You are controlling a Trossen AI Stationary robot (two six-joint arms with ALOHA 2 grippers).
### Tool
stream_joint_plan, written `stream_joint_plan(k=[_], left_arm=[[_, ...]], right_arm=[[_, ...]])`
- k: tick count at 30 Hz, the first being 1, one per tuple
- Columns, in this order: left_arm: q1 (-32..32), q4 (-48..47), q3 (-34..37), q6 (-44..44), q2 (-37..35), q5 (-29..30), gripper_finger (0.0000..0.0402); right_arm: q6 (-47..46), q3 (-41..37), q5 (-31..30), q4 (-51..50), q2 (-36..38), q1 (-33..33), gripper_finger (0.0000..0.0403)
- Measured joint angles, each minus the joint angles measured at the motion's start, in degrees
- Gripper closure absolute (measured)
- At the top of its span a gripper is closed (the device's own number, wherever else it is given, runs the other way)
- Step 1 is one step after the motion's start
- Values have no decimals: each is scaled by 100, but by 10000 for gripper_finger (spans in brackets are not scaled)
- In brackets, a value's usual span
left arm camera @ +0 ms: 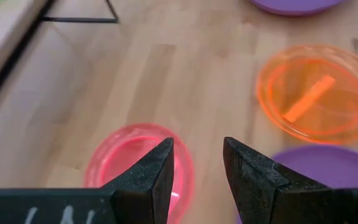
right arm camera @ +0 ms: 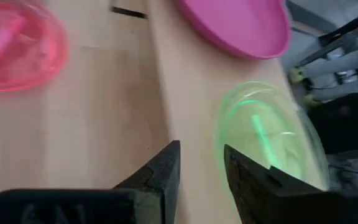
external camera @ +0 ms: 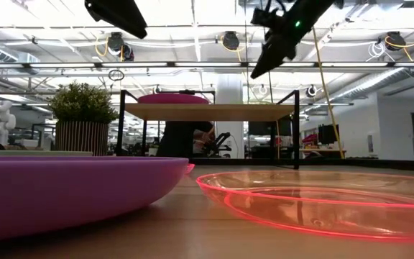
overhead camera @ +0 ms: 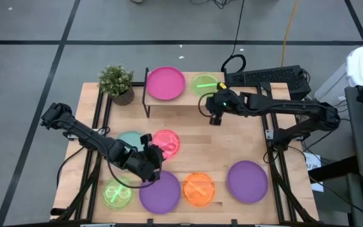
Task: Place and stack plates onto a shelf
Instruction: Stack the purple plate on top of the pink plate on the shelf
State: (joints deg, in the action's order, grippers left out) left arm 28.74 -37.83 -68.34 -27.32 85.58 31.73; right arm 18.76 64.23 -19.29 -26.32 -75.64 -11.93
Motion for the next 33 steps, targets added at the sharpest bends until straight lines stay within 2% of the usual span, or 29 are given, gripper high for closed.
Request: stream_joint_plan(k=[9,18,24,29,33], left_arm=[[527,-11,0,14,0,-224,256],[1145,98,-2,-524,33,-235,256],[1541,935,-3,-126,455,-1131,256],[1790,1520,-2,129,1051,-1653,256],[2020,1686,0,34,1484,-1856,256]], right_arm=[[-1300,-142,13,-853,519,1195,293],[-1836,-1053,26,-616,1073,2284,293],[-1918,-1745,66,169,1388,2602,293],[-2315,-1955,247,97,1557,2670,293],[-2615,-1971,328,77,1610,2763,293]])
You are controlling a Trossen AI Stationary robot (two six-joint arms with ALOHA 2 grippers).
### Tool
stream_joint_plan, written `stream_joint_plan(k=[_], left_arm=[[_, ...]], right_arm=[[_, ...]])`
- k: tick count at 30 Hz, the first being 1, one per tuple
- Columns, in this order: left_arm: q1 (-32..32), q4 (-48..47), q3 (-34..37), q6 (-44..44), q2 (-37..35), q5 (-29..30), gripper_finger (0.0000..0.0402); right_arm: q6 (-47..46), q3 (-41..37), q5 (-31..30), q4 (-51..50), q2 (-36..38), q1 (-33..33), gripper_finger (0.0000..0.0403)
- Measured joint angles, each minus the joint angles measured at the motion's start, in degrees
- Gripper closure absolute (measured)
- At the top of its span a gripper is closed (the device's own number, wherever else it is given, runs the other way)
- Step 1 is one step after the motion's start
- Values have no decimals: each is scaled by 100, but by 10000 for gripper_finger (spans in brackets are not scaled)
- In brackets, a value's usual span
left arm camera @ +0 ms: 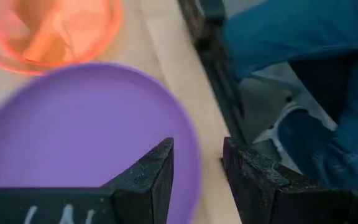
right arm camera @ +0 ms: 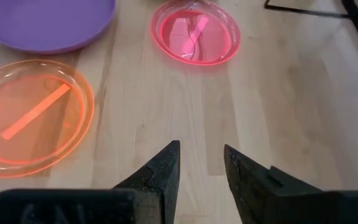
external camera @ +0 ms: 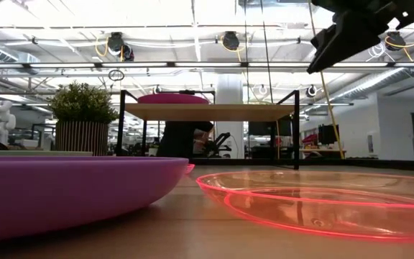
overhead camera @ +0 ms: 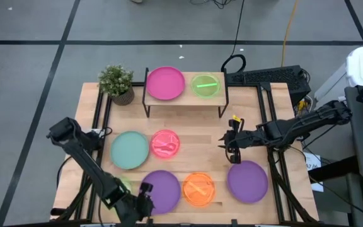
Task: Place and stack plates onto a shelf
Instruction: Stack the purple plate on top of the pink plate on the shelf
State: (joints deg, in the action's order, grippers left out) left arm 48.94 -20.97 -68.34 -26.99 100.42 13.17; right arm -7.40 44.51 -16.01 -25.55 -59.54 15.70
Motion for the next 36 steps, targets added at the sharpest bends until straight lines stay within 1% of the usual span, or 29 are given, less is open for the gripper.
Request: stream_joint_plan(k=[6,9,13,22,25,29,32,36], left_arm=[[240,53,-2,-528,433,-9,256],[332,26,-2,-657,629,-11,256],[411,16,-2,-647,823,48,256],[425,-35,-7,-433,914,582,257],[437,-100,-7,-319,914,596,257],[447,-348,-7,-467,955,588,257],[487,-368,-4,-441,958,589,272],[517,-482,-4,-455,980,582,311]], right_arm=[[-92,0,-13,22,-1,140,293],[-94,0,-17,109,-3,186,293],[-92,0,-24,183,-3,195,293],[-51,0,-26,224,-3,195,293],[-49,0,-28,223,-3,195,293],[-31,0,-24,222,-3,195,293],[-29,0,-24,220,-3,195,293],[-29,0,-24,216,-3,195,293]])
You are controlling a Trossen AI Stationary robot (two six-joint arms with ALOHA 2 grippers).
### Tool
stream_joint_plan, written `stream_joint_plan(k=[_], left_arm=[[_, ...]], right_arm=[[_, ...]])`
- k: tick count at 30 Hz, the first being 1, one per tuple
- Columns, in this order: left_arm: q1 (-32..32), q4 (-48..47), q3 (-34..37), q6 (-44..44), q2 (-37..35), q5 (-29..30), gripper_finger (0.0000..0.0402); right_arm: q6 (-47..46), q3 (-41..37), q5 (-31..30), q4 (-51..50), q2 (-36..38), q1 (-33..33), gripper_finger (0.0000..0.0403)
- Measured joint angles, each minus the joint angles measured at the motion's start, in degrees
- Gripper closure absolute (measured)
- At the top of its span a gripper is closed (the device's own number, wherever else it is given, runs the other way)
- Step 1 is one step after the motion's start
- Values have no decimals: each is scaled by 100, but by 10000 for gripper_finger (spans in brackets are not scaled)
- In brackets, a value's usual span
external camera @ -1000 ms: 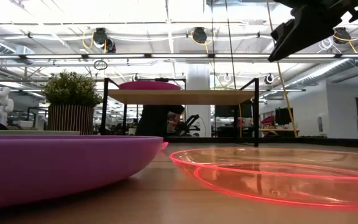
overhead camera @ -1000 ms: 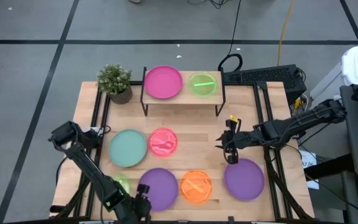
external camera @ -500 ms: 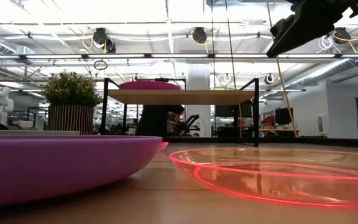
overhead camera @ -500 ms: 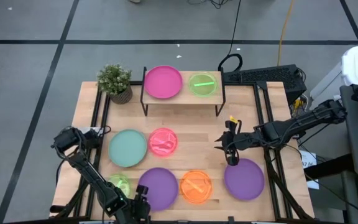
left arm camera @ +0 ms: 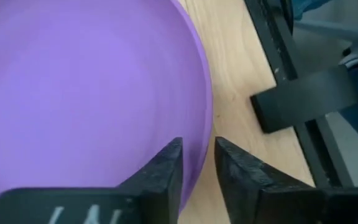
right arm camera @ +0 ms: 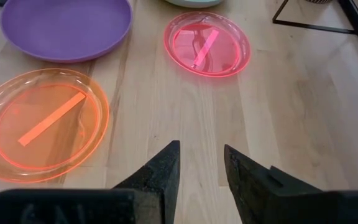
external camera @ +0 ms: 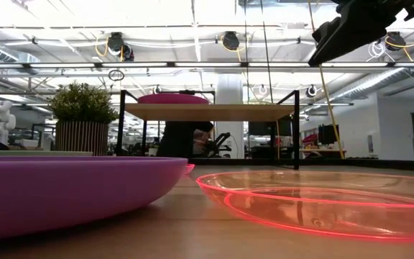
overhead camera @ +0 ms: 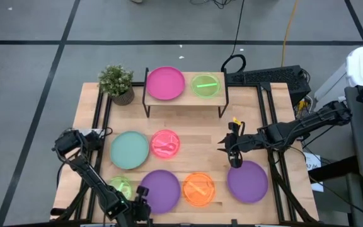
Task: Place and stack plates onto a shelf
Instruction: Stack the purple plate on top of the pink plate on the shelf
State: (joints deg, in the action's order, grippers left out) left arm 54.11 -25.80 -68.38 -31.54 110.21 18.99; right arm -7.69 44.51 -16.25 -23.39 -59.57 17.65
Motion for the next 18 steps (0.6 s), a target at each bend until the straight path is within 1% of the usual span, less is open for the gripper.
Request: stream_joint_plan(k=[4,10,18], left_arm=[[2,-169,0,-8,0,-44,343],[-2,-126,0,271,0,7,388],[-50,-168,-143,727,-9,93,392]], right_arm=[[0,0,2,1,0,0,293],[0,0,2,1,0,0,293],[-1,2,6,1,0,0,293]])
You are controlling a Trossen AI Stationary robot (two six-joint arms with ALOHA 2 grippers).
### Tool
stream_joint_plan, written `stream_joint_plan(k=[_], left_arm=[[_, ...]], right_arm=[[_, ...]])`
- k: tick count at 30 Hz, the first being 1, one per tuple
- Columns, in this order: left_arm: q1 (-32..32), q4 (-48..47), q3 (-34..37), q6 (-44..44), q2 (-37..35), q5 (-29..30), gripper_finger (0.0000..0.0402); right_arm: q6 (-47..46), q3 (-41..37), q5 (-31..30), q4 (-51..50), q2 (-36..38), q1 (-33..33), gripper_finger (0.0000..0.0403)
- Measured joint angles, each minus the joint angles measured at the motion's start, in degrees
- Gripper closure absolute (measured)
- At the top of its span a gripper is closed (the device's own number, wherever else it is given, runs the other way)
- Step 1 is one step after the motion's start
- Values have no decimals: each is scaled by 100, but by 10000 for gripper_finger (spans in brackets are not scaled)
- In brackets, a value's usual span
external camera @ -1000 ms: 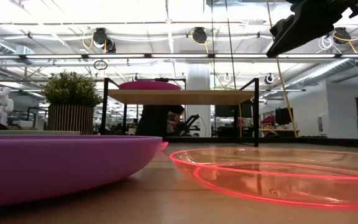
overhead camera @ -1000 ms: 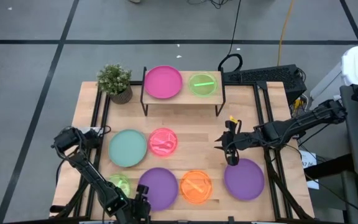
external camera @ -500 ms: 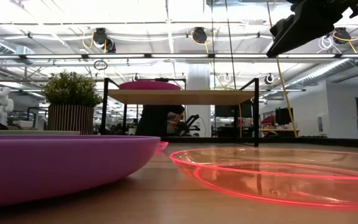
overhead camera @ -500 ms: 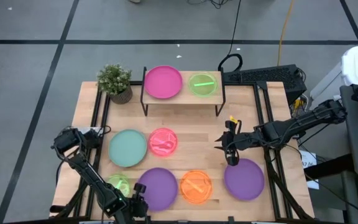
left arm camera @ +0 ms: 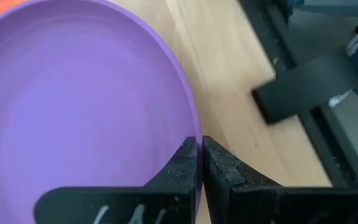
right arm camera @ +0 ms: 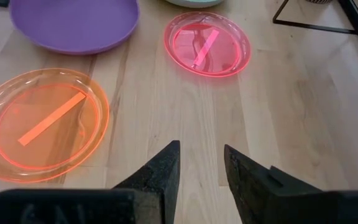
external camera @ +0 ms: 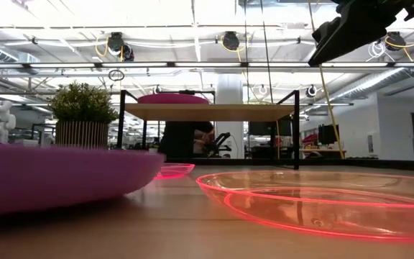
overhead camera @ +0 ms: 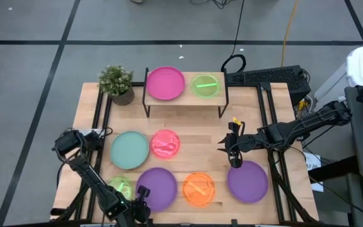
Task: Place and stack plates onto a shelf
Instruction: Stack the purple plate on top of the pink plate on the shelf
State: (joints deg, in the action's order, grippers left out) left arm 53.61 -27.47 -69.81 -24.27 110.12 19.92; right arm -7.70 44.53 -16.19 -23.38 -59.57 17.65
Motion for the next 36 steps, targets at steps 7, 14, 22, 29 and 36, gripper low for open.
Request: stream_joint_plan(k=[7,14,22,29,36], left_arm=[[-133,-463,-460,490,-24,-20,392],[-374,-1784,-1366,776,-27,6,392],[-873,-3063,-2294,2060,-35,355,392],[-1527,-3572,-2868,3072,-37,592,392],[-2224,-4130,-3092,3424,-401,779,392]], right_arm=[[-2,2,0,-6,-2,0,293],[-304,2,5,-233,-2,98,293],[-753,3,9,-419,-2,487,293],[-1063,2,-19,-689,-2,844,293],[-1071,4,-44,-687,-2,915,293]])
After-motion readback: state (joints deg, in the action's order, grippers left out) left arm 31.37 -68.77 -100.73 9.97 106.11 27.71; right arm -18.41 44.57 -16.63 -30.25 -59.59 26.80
